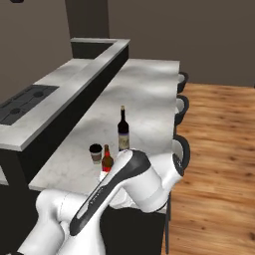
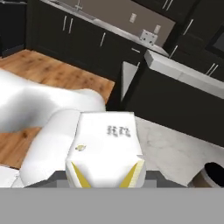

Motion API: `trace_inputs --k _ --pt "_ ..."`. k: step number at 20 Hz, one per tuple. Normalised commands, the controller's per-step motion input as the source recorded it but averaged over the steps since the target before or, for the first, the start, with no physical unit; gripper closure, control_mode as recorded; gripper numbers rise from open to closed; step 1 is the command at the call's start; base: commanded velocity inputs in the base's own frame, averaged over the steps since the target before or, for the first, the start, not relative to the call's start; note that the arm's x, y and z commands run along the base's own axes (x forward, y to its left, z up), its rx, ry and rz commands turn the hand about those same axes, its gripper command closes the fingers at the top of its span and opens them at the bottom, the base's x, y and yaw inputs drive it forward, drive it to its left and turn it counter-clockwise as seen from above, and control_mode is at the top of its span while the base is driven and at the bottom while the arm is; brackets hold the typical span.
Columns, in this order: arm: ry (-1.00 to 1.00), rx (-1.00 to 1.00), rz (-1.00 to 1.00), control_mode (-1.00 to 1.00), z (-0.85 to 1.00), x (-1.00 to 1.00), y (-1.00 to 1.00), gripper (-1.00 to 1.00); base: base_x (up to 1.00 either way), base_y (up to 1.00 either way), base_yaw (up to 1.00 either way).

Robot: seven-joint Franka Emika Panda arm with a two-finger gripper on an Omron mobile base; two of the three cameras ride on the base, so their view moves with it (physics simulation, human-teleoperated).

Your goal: Move the drinks to the dining counter.

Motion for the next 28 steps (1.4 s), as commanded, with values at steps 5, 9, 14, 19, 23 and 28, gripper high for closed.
trace_inputs --k 5,9,14,19,23,28 --pt "0.05 -0.03 -0.07 -1.0 -0.07 0.86 -0.02 1.0 0.0 0.0 0.0" --pt "0.0 -0.06 -0.14 -1.0 -0.13 0.73 0.0 1.0 0.0 0.0 0.0" --pt "0.0 -0.01 -0.21 -1.0 -0.23 0.44 0.0 1.0 0.0 0.0 0.0" --pt "-0.04 0.0 -0.17 -1.0 -0.36 0.24 0.0 1.0 0.0 0.0 0.0" --pt "-0.03 0.0 -0.13 -1.0 -0.32 0.23 0.0 1.0 0.0 0.0 0.0" --pt "-0.02 0.02 -0.1 -1.0 -0.29 0.19 -0.01 1.0 0.0 0.0 0.0"
